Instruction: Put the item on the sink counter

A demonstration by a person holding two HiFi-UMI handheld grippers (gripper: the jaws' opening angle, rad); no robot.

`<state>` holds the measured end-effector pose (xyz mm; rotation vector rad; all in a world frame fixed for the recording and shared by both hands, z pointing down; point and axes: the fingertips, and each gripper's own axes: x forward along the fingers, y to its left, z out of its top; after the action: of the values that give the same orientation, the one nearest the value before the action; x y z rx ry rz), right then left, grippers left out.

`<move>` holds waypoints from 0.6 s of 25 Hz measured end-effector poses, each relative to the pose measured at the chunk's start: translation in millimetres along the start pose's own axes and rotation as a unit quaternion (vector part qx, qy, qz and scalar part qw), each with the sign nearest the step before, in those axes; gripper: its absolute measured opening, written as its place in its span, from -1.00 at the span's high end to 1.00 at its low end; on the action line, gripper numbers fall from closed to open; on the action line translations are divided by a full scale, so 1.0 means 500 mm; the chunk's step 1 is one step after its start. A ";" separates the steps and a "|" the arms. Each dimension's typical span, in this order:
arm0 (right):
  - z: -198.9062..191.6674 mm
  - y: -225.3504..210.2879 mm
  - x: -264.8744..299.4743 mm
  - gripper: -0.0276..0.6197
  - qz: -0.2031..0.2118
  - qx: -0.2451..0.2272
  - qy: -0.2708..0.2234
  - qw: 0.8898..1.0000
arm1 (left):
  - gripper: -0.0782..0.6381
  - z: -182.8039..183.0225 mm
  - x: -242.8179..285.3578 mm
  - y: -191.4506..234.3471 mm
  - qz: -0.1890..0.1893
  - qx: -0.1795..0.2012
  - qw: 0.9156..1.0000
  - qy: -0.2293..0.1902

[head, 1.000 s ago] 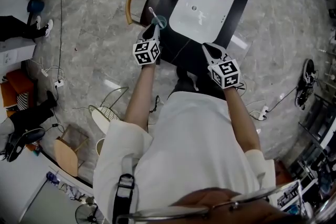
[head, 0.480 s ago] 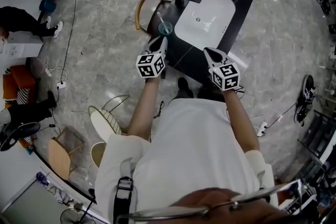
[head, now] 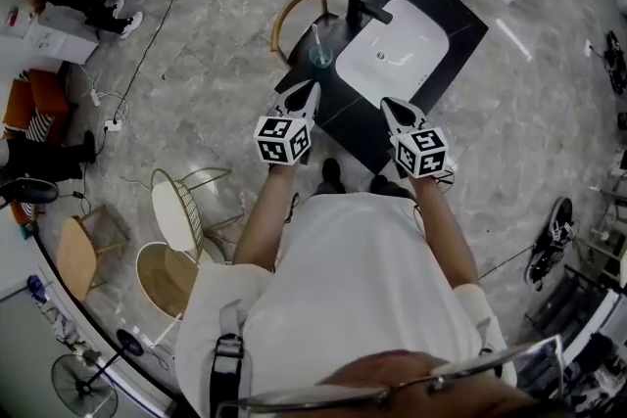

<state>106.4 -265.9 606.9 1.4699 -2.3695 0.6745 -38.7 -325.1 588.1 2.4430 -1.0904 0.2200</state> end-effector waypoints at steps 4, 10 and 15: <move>0.018 0.015 -0.040 0.90 0.034 -0.029 0.003 0.999 | 0.77 0.004 -0.050 -0.053 0.024 0.000 1.000 -0.019; 0.022 0.024 -0.106 0.90 0.088 -0.058 0.000 0.994 | 0.77 -0.026 -0.112 -0.127 0.070 -0.015 0.997 -0.034; 0.007 0.026 -0.164 0.90 0.123 -0.071 -0.005 0.990 | 0.77 -0.066 -0.163 -0.197 0.086 -0.034 0.995 -0.037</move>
<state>131.3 -199.9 563.4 1.1382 -2.5741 0.5403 -19.5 -198.1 557.7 2.3155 -1.3200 0.1455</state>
